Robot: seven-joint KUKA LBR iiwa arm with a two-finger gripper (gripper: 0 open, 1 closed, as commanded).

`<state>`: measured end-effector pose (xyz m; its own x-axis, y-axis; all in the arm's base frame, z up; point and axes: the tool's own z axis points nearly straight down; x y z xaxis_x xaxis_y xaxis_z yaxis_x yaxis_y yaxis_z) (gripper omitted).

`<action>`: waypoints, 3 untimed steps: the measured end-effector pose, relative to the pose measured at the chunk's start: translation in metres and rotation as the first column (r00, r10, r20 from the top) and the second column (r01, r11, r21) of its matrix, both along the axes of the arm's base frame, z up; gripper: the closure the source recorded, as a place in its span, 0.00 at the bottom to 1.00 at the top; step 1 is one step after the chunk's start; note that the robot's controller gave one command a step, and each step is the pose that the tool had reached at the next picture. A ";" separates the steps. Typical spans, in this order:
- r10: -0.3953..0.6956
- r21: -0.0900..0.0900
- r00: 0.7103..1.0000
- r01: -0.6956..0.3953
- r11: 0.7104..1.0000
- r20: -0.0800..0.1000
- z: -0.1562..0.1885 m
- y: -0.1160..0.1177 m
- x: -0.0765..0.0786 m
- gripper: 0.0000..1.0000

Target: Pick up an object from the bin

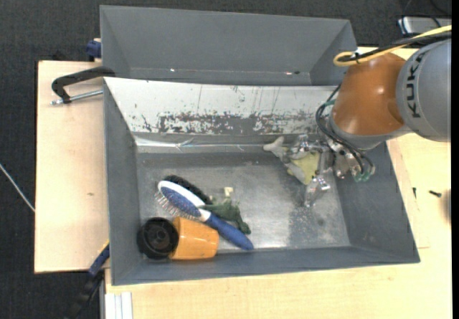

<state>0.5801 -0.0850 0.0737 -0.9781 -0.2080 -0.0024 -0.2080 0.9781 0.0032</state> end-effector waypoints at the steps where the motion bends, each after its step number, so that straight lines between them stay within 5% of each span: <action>1: 0.001 -0.002 1.000 -0.001 1.000 0.008 0.003 0.000 0.002 1.00; 3: 0.032 -0.007 0.999 -0.032 0.999 0.016 0.185 -0.032 0.001 1.00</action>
Offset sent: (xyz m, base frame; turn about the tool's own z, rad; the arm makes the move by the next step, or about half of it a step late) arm 0.0000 0.0000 0.0000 0.0000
